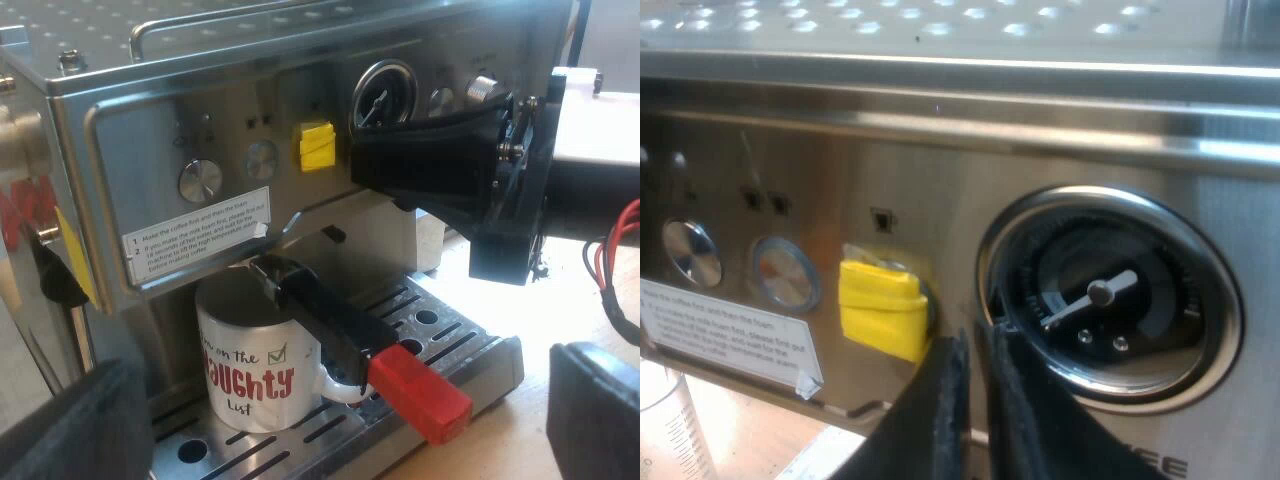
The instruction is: Place mug into machine
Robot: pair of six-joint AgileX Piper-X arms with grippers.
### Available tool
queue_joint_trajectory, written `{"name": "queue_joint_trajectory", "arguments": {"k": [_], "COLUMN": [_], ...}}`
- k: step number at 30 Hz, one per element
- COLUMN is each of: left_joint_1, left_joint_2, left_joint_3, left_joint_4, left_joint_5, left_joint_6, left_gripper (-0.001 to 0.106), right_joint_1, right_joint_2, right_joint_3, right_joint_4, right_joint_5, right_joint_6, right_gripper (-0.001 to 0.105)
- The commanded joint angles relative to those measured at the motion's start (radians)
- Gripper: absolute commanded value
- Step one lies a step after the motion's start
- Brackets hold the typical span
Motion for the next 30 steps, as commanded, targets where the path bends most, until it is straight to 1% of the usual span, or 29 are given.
{"name": "queue_joint_trajectory", "arguments": {"k": [1,7,20,26,30], "left_joint_1": [-0.003,-0.003,-0.003,-0.003,-0.003], "left_joint_2": [0.0,0.0,0.0,0.0,0.0], "left_joint_3": [-0.004,-0.004,-0.004,-0.004,-0.004], "left_joint_4": [-0.011,-0.011,-0.011,-0.011,-0.011], "left_joint_5": [0.004,0.004,-0.004,-0.004,-0.004], "left_joint_6": [-0.005,-0.005,-0.005,-0.005,-0.005], "left_gripper": [0.081,0.081,0.081,0.081,0.081], "right_joint_1": [-0.017,-0.01,0.132,0.135,0.135], "right_joint_2": [0.003,-0.002,-0.016,-0.016,-0.001], "right_joint_3": [-0.008,-0.008,-0.008,-0.018,-0.048], "right_joint_4": [-0.003,-0.001,0.052,0.052,0.05], "right_joint_5": [0.06,0.058,0.062,0.063,0.058], "right_joint_6": [-0.013,-0.013,-0.013,-0.013,-0.053], "right_gripper": [0.009,0.009,0.009,0.009,0.009]}}
